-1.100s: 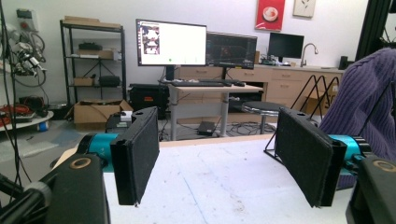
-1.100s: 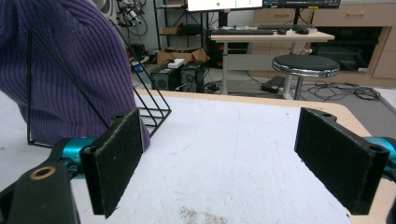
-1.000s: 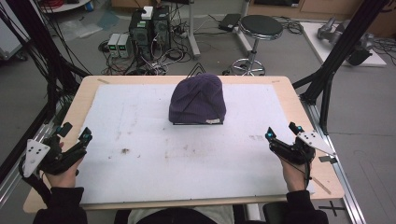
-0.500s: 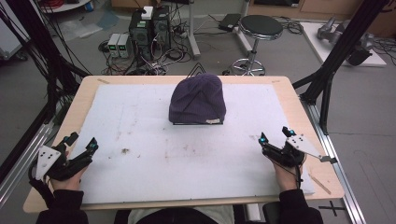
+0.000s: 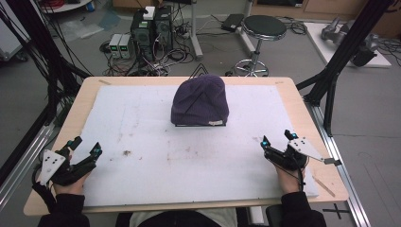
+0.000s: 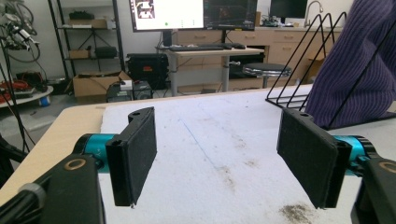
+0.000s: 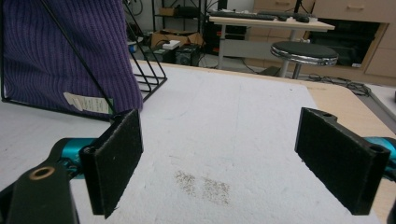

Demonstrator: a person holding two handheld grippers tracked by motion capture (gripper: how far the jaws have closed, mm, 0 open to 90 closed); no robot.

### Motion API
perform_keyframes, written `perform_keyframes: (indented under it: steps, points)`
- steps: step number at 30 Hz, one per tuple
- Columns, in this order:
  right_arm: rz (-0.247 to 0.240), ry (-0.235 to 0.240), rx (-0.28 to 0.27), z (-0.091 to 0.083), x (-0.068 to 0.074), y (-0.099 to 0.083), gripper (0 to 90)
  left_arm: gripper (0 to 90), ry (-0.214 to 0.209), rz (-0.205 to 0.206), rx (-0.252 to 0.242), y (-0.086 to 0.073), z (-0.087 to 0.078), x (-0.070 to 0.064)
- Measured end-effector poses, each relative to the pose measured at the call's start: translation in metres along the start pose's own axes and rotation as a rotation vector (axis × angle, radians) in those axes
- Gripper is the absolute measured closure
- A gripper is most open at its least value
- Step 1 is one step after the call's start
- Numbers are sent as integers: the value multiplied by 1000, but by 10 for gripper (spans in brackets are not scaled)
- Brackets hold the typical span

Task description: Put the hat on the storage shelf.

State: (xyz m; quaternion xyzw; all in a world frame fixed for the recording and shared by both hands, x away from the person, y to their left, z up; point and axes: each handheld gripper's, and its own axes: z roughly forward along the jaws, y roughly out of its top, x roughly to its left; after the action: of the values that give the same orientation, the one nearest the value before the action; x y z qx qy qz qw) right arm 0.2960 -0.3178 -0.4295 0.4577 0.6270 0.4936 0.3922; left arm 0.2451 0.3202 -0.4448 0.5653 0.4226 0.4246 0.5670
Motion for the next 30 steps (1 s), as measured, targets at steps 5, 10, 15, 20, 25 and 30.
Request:
perform_keyframes:
  steps: [5, 10, 15, 20, 25, 30]
  points:
    - [-5, 6, 6, 1, 1, 0, 146, 292, 1, -6, -6, 0, -1, 0]
    - [-3, 10, 12, 1, 2, -1, 146, 293, 0, -6, -8, 1, -1, 0]
    - [1, 11, 17, 1, 1, -1, 146, 293, -7, -11, -13, 1, -1, 0]
    - [4, 15, 16, 2, 0, -2, 146, 293, -4, -8, -14, 1, -1, 0]
    - [4, 15, 23, 2, 0, -2, 146, 293, -8, -9, -7, 0, 0, 0]
    - [4, 21, 29, 3, 0, -3, 145, 293, -11, -9, -4, 0, 0, 0]
